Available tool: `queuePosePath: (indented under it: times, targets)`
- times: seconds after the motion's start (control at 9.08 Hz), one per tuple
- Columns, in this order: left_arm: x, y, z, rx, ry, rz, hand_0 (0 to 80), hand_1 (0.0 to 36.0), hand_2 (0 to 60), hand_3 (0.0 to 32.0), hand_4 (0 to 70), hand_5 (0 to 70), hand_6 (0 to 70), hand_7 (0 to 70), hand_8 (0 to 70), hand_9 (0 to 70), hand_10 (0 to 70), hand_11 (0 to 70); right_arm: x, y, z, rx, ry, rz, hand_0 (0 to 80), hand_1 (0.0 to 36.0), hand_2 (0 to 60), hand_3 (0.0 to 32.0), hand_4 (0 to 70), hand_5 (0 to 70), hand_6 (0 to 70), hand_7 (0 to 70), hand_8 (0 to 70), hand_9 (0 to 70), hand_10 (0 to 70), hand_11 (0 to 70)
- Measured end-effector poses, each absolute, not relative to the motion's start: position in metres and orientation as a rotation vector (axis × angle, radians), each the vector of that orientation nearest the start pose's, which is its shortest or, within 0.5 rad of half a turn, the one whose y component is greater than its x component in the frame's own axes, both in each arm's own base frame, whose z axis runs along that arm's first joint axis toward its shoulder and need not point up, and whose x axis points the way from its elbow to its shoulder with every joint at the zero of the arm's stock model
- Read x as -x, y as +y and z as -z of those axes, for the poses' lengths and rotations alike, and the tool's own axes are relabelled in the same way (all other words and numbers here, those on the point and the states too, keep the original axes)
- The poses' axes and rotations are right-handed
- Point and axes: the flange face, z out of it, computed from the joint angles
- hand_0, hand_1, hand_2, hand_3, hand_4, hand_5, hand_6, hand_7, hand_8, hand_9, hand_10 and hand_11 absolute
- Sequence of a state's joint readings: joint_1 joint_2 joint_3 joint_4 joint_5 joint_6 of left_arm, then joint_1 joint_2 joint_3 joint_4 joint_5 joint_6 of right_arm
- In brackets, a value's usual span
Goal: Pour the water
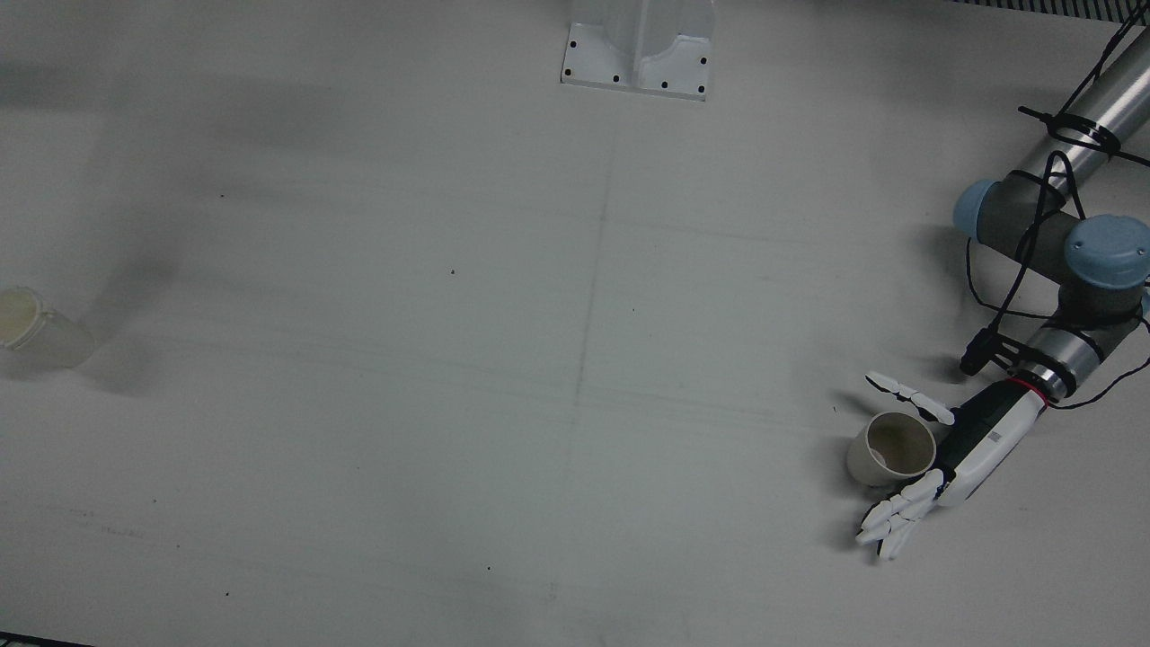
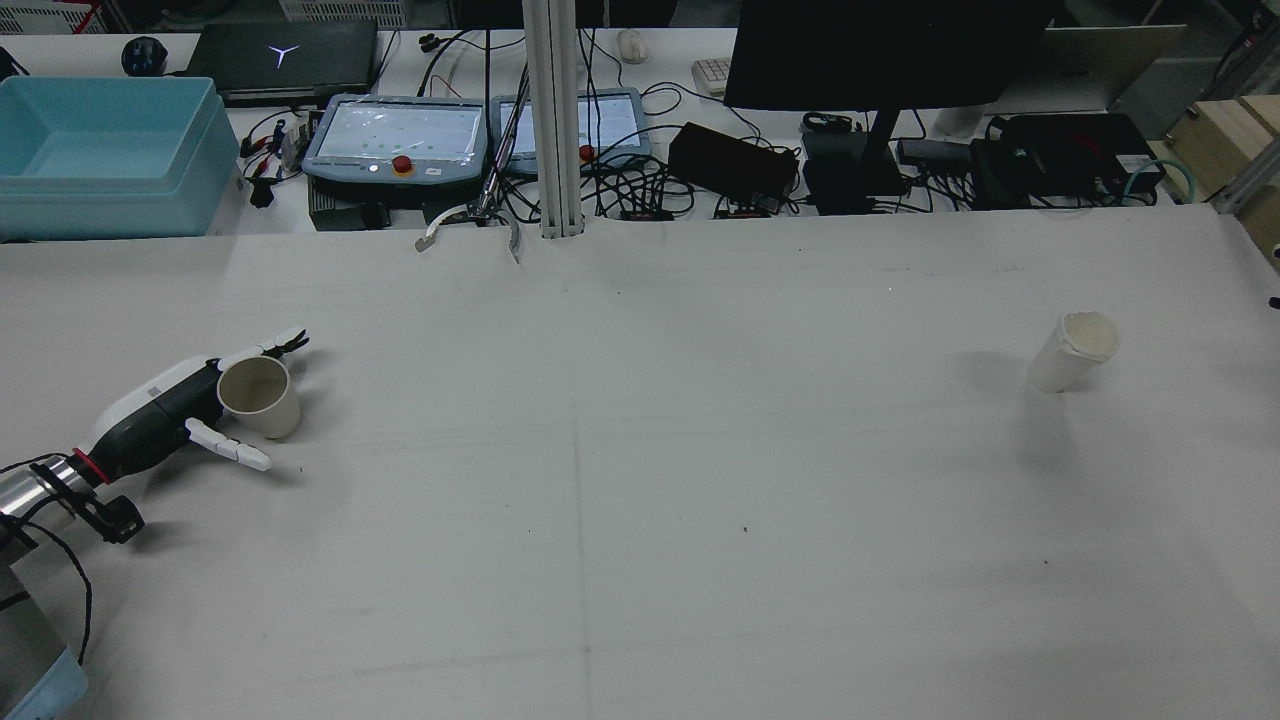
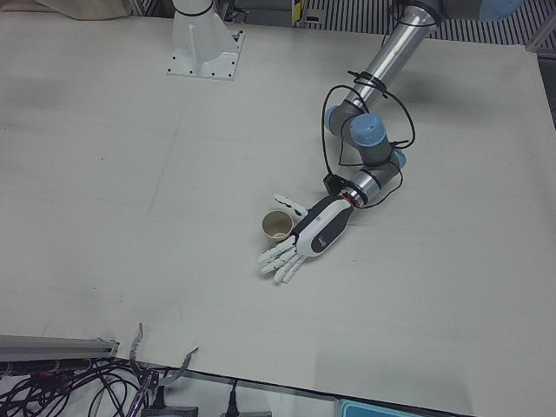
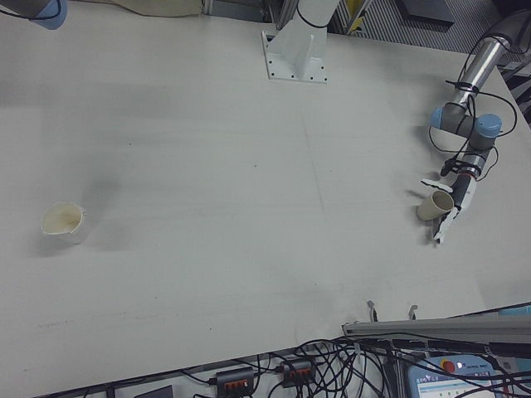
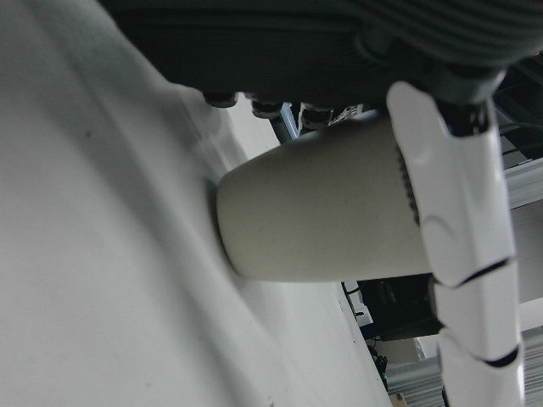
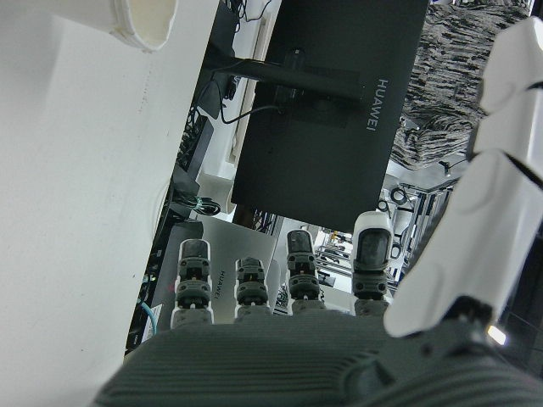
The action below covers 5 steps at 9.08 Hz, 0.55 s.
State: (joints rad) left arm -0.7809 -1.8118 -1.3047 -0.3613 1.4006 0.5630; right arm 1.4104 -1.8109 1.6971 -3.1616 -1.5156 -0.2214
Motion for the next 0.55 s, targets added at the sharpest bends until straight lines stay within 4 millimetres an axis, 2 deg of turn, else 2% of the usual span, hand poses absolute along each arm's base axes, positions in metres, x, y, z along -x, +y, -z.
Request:
queuePosePath:
  times: [0.11, 0.22, 0.33, 0.55]
  targets:
    - [-0.3400, -0.5469, -0.6434, 0.115, 2.150, 1.305, 57.2, 18.1, 6.0, 0.0, 19.2, 59.7, 4.9, 13.7, 2.4, 1.3, 2.3, 5.5, -0.0775, -0.3910, -0.7327, 0.140, 2.244, 2.539, 46.1, 11.3, 13.0, 0.0, 3.5, 66.5, 10.4, 20.9, 8.1, 11.3, 10.9, 16.9]
    - [-0.3431, -0.5497, -0.6415, 0.112, 2.152, 1.309, 59.9, 19.4, 6.0, 0.0, 26.0, 70.0, 6.4, 13.4, 2.8, 1.3, 3.0, 6.3, -0.0776, -0.3908, -0.7331, 0.140, 2.242, 2.540, 46.0, 11.3, 12.6, 0.0, 3.7, 64.6, 10.2, 20.8, 8.0, 11.2, 10.8, 16.8]
    - [-0.3439, -0.5518, -0.6405, 0.102, 2.157, 1.320, 59.9, 17.4, 3.5, 0.0, 39.6, 70.0, 7.7, 16.4, 2.5, 1.8, 3.6, 6.8, -0.0778, -0.3907, -0.7336, 0.141, 2.240, 2.540, 46.1, 11.3, 12.2, 0.0, 3.9, 63.7, 10.3, 20.8, 7.9, 11.1, 10.7, 16.7]
    - [-0.3422, -0.5544, -0.6401, 0.077, 2.169, 1.350, 52.7, 8.5, 1.6, 0.0, 67.0, 70.0, 11.1, 21.4, 3.5, 3.1, 4.0, 6.1, -0.0788, -0.3910, -0.7352, 0.144, 2.234, 2.542, 45.9, 11.2, 11.8, 0.0, 3.1, 62.4, 9.5, 19.8, 7.8, 10.9, 10.8, 16.8]
